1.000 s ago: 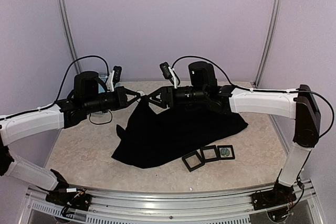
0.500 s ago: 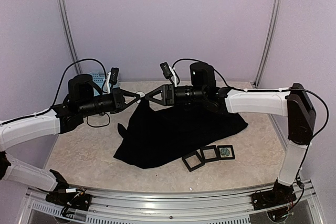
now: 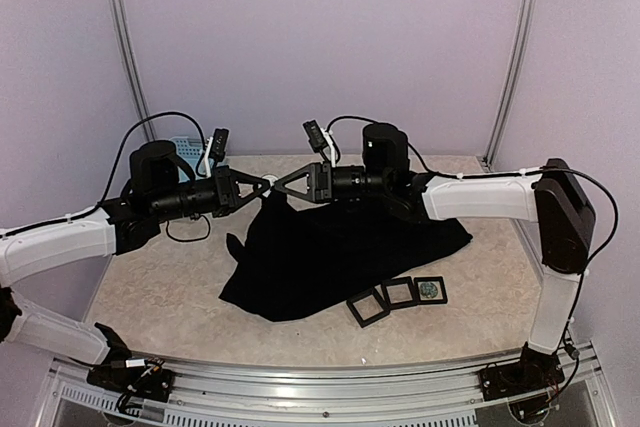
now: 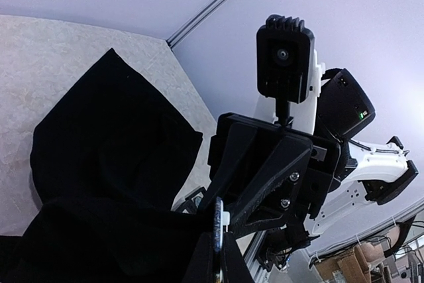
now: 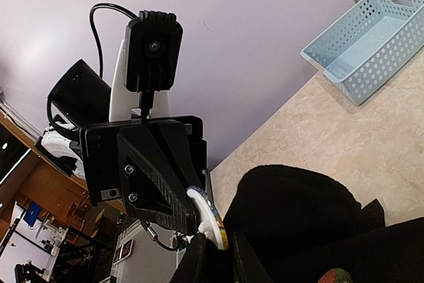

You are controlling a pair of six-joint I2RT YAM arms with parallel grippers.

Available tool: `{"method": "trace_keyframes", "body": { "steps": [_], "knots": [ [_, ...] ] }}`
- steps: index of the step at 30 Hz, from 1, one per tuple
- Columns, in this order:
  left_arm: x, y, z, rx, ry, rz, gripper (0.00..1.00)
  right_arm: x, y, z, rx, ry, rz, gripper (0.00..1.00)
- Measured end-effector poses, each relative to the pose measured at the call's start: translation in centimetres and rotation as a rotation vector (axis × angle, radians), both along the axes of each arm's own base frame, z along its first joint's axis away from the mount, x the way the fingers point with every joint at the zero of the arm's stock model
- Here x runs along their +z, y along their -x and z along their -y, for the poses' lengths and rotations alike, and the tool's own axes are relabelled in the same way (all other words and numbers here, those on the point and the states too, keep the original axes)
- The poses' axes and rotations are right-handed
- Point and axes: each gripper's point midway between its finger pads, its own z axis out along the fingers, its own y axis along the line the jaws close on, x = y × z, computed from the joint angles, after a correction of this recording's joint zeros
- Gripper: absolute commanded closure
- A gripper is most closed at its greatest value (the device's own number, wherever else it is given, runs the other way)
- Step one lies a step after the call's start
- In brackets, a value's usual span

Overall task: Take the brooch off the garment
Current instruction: Pass from the left arm to the right, then pass from the right arm to the left

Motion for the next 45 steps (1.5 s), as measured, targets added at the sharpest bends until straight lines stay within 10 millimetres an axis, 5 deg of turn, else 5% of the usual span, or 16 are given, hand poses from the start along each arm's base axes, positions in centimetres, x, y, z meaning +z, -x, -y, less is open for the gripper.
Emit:
{"method": "trace_keyframes", "body": {
  "steps": [7,12,16,22,26,31,45],
  "knots": [
    [0.4,0.0,0.0,-0.001,0.012,0.01,0.96,0.7,0.1,0.2,0.018,-0.038,-0.02,1.0],
    [0.4,0.1,0.1,-0.006,0.014,0.003,0.29,0.6,0.1,0.2,0.025,-0.037,-0.007,1.0],
    [0.3,0.1,-0.1,-0.009,-0.002,-0.021,0.02,-1.2,-0.4,0.6,0.01,0.03,0.001,1.0],
    [0.3,0.2,-3.8,0.051,-0.052,-0.055,0.01,-4.2,-2.3,2.8,-0.028,0.187,0.014,1.0],
    [1.3,-0.2,-6.5,0.042,-0.078,-0.05,0.03,-3.3,-3.7,4.0,-0.023,0.28,0.068,1.0],
    [2.1,0.8,-4.2,-0.143,-0.123,-0.047,0.1,-0.9,-3.4,3.9,0.065,0.3,0.15,1.0],
    [-2.9,2.7,0.5,-0.364,-0.169,-0.201,0.43,-4.5,0.0,3.8,0.249,0.357,0.043,1.0]
  ]
}}
